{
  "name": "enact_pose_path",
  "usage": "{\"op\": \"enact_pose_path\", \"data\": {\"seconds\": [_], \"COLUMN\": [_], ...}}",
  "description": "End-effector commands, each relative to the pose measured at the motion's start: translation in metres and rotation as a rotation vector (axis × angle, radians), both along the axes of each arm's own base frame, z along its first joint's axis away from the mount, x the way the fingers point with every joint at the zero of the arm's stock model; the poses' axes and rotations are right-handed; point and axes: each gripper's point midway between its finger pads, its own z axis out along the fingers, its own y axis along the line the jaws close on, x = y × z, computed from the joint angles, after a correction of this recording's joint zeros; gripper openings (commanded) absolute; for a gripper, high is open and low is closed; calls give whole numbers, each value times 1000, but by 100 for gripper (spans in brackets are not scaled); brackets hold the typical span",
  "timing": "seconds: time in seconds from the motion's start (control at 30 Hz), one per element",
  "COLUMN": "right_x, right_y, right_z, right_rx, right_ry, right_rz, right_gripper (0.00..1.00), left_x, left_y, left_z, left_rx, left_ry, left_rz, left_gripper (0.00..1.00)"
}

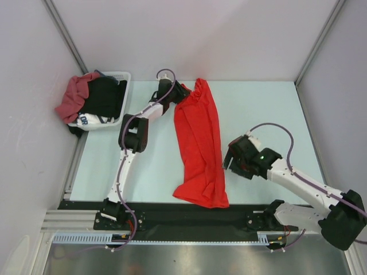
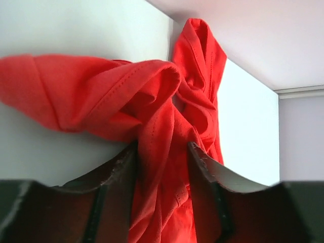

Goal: Fold and stack the tank tops
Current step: Fold the tank top

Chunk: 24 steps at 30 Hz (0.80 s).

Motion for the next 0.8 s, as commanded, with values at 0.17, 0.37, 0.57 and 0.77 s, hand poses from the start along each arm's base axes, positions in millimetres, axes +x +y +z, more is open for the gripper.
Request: {"op": "enact_pose_path", "data": {"seconds": [0.17,0.37,0.57,0.77], "right_x": [145,239,323,362], "right_y": [-17,-18,-18,-4], "right_z": [54,26,-15,-37], "right_rx": [185,297,303,328], "right_ry": [-327,-270,-231,-189], "right_rz": [166,167,153,183], "right_gripper": [70,67,62,59], "left_x": [-3,-17,-96,-156], "left_y": [65,81,107,80], "left_z": [29,42,18,19], "left_rx": [6,106,146,192], "left_ry": [12,25,121,126], "left_rz": [73,31,77,-45], "left_gripper": [75,92,90,81]}}
